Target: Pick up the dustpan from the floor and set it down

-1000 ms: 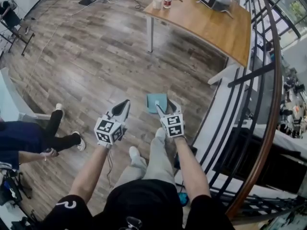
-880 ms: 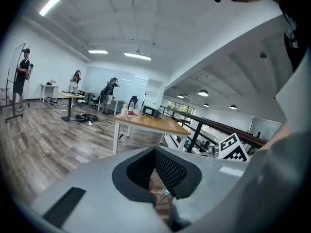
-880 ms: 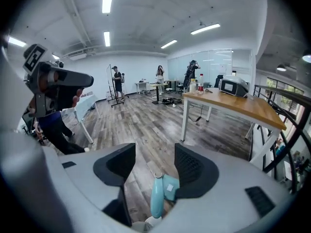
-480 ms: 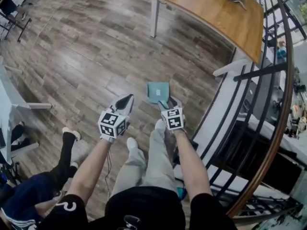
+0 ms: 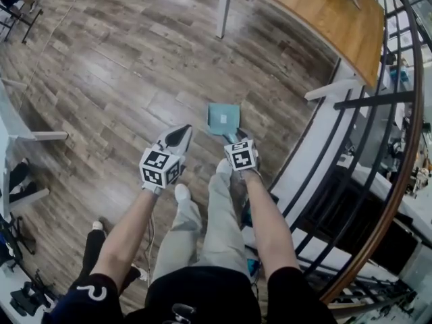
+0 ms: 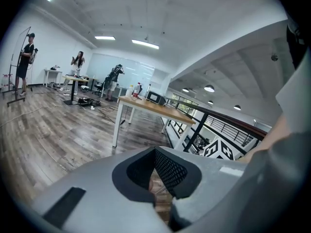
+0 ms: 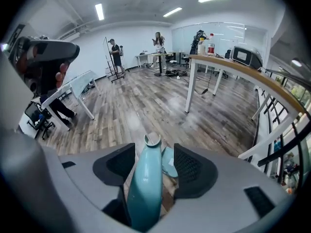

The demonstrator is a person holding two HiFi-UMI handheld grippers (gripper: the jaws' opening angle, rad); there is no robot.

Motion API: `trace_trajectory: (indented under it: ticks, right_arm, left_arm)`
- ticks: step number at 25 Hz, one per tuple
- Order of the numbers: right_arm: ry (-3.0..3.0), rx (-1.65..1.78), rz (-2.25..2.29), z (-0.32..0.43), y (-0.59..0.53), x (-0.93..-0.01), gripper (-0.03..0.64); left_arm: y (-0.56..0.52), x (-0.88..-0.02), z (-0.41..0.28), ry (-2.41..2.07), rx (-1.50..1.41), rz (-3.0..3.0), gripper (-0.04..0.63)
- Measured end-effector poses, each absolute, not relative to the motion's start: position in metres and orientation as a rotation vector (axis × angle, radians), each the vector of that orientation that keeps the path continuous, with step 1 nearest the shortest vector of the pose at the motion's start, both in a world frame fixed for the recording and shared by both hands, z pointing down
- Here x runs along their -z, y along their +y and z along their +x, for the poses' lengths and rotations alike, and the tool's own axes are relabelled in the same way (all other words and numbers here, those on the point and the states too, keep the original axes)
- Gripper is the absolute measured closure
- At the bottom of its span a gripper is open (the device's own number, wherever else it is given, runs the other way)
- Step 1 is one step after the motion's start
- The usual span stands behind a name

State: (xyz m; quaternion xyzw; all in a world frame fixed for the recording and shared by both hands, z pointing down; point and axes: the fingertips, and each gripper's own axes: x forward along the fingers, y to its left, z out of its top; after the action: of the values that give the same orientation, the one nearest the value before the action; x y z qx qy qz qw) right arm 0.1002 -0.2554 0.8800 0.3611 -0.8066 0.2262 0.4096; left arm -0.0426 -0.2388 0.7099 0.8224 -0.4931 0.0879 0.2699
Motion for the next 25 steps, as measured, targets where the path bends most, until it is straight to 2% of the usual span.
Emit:
trace_trajectory:
  ticks: [3, 10, 13, 14, 25]
  right_arm:
    - [-2.003, -0.572, 0.904, 0.102, -0.254, -0.893, 0.383]
    - [-1.981, -0.583, 0.885, 0.102, -0.250, -0.908, 0.454]
    - [-1.976, -0.593, 0.895, 0.102, -0.249, -0.910, 0.498]
    - [-1.968, -0.594, 0.900, 0.102, -0.249, -0.910, 0.532]
    - [-1.959, -0.547, 0.930, 0.109, -0.252, -0.909, 0.535]
  left_arm:
    - [-0.235, -0.717, -0.039, -1.326, -0.237, 2.214, 0.600]
    - [-0.233, -0.730, -0.038, -1.333, -0.255, 2.207, 0.600]
    - [-0.232, -0.733, -0.043, -1.344, -0.256, 2.195, 0.600]
    - [-0.232, -0.734, -0.044, -1.346, -0.256, 2.191, 0.600]
    - [-0.229, -0.738, -0.045, -1.365, -0.247, 2.169, 0.600]
